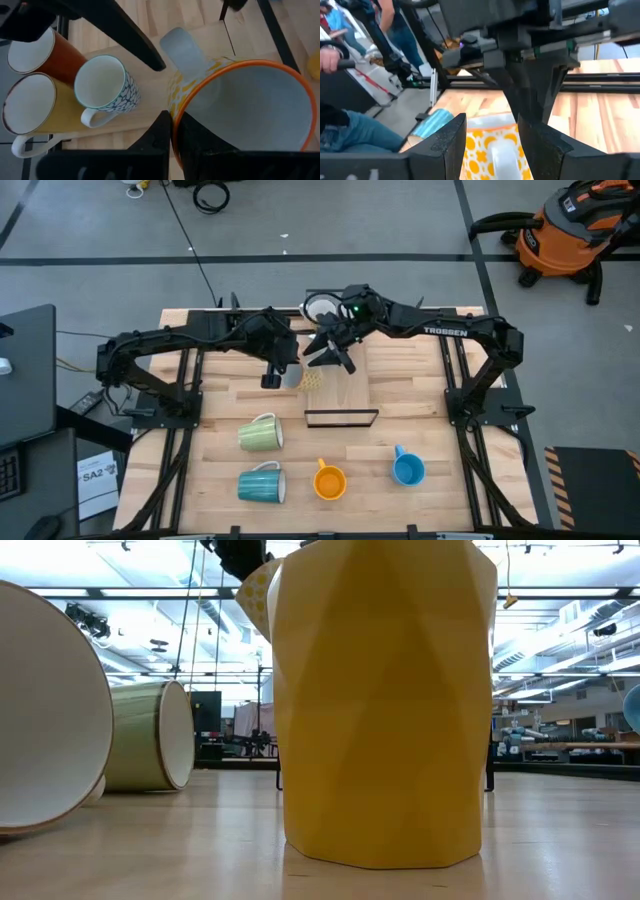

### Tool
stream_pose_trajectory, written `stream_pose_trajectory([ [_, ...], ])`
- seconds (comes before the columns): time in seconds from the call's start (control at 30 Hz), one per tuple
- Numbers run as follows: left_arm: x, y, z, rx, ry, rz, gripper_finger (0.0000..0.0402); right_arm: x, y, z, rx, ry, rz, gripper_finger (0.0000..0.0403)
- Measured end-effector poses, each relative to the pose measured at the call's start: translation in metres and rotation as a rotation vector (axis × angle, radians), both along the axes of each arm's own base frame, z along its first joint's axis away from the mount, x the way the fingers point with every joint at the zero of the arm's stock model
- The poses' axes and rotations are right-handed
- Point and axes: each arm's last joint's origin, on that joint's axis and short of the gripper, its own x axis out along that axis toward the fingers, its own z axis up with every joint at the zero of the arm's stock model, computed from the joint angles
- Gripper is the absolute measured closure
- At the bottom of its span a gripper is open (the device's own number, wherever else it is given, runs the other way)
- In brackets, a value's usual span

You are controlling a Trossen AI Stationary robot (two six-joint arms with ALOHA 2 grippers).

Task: Place coffee mugs
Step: Put the yellow patterned mug on the shelf

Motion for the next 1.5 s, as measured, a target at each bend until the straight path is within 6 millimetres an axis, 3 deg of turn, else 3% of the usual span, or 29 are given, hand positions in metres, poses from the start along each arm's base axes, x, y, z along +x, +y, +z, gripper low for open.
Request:
stream_pose_trajectory([
  [0.77,0.001,0.0,0.001,0.003,-0.014,-0.002,0.0381,0.005,0.019,-0.012,-0.14,0.074,-0.048,0.0222],
  [1.27,0.001,0.0,0.001,0.005,-0.015,-0.008,0.0377,0.005,0.019,-0.012,-0.148,0.078,-0.062,0.0325],
  [1.5,0.001,0.0,0.001,0.003,-0.018,-0.004,0.0376,0.005,0.019,-0.013,-0.145,0.094,-0.063,0.032],
])
